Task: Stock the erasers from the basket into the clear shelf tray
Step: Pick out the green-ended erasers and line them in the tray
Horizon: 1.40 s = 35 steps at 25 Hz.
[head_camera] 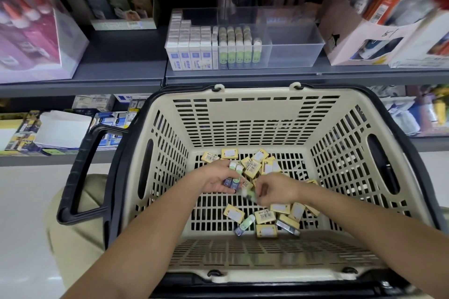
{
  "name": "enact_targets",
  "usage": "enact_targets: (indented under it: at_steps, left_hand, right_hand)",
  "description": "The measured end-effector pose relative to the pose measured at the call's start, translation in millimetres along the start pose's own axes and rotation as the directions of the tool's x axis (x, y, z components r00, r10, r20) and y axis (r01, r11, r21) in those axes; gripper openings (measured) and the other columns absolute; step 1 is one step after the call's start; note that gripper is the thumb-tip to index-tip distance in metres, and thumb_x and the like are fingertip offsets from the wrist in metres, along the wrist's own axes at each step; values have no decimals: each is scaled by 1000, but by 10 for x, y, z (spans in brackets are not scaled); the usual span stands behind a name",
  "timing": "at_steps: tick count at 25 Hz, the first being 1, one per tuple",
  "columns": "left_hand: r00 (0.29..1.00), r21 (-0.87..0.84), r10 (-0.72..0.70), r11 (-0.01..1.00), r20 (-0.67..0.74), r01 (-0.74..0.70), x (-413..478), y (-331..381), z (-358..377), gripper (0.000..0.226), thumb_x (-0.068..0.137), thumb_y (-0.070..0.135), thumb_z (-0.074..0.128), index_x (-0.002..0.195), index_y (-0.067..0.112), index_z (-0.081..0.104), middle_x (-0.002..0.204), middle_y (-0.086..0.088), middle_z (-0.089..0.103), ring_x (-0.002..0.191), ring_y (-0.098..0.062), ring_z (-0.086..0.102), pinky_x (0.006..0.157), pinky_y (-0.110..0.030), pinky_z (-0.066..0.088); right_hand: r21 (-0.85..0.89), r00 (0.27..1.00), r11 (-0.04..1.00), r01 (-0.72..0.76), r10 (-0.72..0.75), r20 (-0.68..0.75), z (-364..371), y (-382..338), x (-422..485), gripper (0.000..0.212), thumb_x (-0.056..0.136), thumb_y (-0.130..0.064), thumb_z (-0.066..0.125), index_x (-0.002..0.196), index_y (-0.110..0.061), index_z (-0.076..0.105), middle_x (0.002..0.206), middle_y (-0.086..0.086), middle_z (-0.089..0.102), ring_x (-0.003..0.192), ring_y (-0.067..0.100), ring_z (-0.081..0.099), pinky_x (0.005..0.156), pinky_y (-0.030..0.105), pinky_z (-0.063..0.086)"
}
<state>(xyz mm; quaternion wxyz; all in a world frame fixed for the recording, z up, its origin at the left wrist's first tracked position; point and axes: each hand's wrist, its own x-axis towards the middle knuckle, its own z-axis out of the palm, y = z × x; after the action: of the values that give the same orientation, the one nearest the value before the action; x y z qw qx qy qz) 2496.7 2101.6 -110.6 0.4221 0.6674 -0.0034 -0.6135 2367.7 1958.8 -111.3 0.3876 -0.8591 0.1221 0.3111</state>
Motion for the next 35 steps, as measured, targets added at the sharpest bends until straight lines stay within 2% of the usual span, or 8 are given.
enact_targets:
  at_steps: [4, 9, 12, 16, 23, 28, 31, 35]
  left_hand:
    - [990, -176, 28, 984, 137, -3, -35, 17, 86, 32, 86, -2, 59, 117, 3, 50, 119, -22, 60, 97, -27, 65, 92, -37, 52]
    - [994, -318, 91, 946, 52, -70, 41, 10, 135, 66, 87, 10, 65, 142, 6, 29, 124, -18, 58, 87, -21, 64, 67, -29, 56]
    - [999, -217, 51, 975, -12, -52, 58, -17, -32, 38, 86, 6, 64, 121, 8, 50, 100, -10, 64, 86, -19, 62, 77, -32, 53]
    - [1000, -57, 13, 998, -14, -14, 52, -48, -113, 22, 85, 4, 65, 102, 14, 56, 98, -9, 63, 86, -17, 60, 79, -32, 53]
    - [1000, -25, 4, 1000, 16, -4, 78, -44, -41, 42, 82, 2, 67, 119, 12, 49, 112, -13, 60, 91, -21, 58, 66, -28, 52]
    - [998, 31, -57, 998, 26, 56, 59, -41, -100, 61, 79, -1, 70, 129, 18, 40, 126, -15, 54, 103, -24, 59, 73, -32, 54]
    - [968, 64, -120, 992, 222, 108, 38, -26, -121, 41, 84, 1, 65, 120, 14, 50, 115, -10, 62, 104, -22, 61, 87, -37, 53]
    - [954, 140, -87, 989, 288, 48, 54, -48, -14, 26, 82, 5, 68, 103, 18, 59, 93, 1, 69, 90, -12, 66, 76, -29, 55]
  right_hand:
    - [378, 960, 926, 9, 98, -263, -23, -100, 80, 18, 79, -20, 72, 77, -17, 54, 68, -1, 61, 54, 7, 55, 51, 21, 46]
    - [464, 953, 883, 68, 81, -293, -19, -137, 124, 21, 75, -19, 76, 84, -15, 58, 77, 2, 62, 69, 15, 58, 58, 26, 47]
    - [58, 980, 998, 31, -19, -197, 110, -63, 79, 14, 79, -24, 72, 88, -17, 63, 88, -4, 62, 82, 13, 59, 66, 18, 45]
    - [-452, 980, 871, 194, -149, 132, 427, -57, 88, 28, 85, -26, 62, 111, -15, 61, 113, 4, 59, 104, 21, 54, 82, 32, 47]
    - [-625, 968, 740, 250, -215, 132, 462, -68, 93, 23, 82, -23, 60, 103, -15, 60, 107, 7, 60, 101, 24, 52, 79, 33, 42]
    - [-72, 995, 993, 95, -93, 19, 113, -94, 62, 11, 81, -16, 67, 85, -22, 59, 87, -7, 62, 80, 9, 62, 72, 22, 50]
    - [313, 994, 947, 69, -37, -108, -110, -163, 42, 18, 79, -6, 69, 79, -17, 55, 83, 0, 62, 65, 4, 63, 67, 22, 54]
    - [520, 988, 848, 99, -22, -151, -191, -195, 14, 19, 80, 0, 68, 78, -10, 52, 78, 6, 61, 59, 6, 64, 60, 18, 53]
